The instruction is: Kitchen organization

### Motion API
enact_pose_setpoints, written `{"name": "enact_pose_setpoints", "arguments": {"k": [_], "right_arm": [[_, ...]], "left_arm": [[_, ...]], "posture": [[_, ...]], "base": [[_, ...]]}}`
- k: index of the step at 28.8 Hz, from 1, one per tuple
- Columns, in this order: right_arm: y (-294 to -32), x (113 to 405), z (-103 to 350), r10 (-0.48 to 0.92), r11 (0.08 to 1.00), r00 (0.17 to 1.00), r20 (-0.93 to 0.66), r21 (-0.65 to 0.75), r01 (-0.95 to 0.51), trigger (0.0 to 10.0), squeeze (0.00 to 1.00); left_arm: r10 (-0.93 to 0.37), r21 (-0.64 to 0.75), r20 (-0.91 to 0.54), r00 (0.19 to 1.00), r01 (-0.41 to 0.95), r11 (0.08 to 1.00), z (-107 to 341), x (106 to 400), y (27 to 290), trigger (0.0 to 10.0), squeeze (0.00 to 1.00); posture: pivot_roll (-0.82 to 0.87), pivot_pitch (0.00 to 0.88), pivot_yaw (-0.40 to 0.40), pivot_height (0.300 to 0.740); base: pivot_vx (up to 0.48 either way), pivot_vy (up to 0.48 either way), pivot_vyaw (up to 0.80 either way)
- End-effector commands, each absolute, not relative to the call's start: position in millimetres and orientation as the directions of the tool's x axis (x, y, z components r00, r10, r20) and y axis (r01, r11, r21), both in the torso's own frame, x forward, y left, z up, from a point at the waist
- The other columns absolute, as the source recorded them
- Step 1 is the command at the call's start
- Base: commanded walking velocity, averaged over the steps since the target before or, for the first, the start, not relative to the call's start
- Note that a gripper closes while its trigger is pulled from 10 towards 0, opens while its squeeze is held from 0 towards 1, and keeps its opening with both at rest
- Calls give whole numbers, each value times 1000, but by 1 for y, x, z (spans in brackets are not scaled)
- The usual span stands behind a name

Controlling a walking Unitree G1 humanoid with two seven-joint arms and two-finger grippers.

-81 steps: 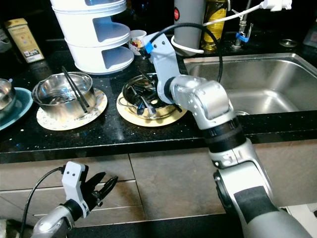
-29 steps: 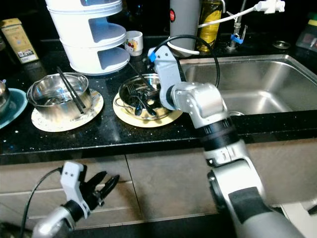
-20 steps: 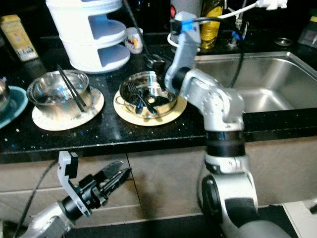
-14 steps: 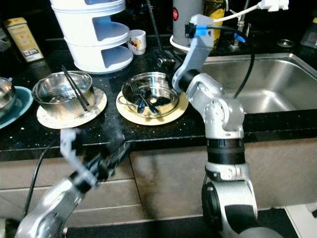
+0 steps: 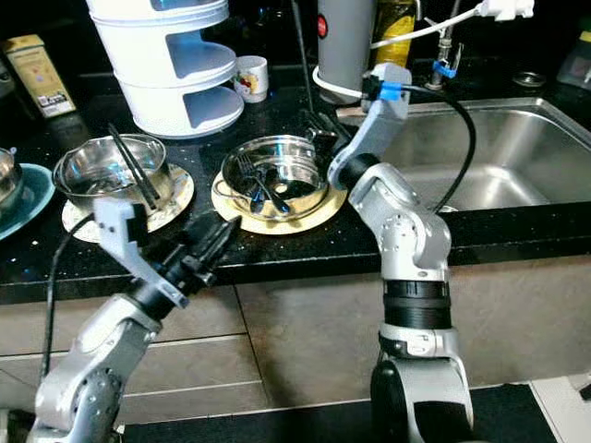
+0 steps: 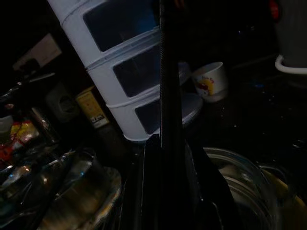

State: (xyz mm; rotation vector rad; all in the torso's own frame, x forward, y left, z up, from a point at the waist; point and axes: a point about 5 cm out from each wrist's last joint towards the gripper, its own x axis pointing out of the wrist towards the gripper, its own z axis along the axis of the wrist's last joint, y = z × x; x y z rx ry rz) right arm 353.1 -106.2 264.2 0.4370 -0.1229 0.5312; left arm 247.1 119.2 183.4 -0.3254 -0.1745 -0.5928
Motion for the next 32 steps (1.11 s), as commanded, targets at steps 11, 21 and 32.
{"name": "enact_pose_setpoints", "arguments": {"k": [11, 21, 32], "right_arm": [[-111, 353, 270, 401, 788, 871, 284, 379, -486, 10000, 0], [-121, 358, 255, 344, 919, 922, 176, 137, -369, 10000, 0], [-127, 361, 241, 314, 949, 945, 87, -66, -309, 10000, 0]], "left_arm": [[-501, -183, 285, 818, 559, 809, 200, 249, 120, 10000, 0], [-480, -201, 290, 828, 543, 816, 203, 251, 121, 10000, 0], [-490, -212, 288, 823, 554, 805, 203, 253, 116, 10000, 0]], "posture": [[29, 0, -12, 740], [33, 0, -10, 740], [24, 0, -9, 740]], "base": [[0, 0, 270], [0, -420, 0], [0, -457, 0]]}}
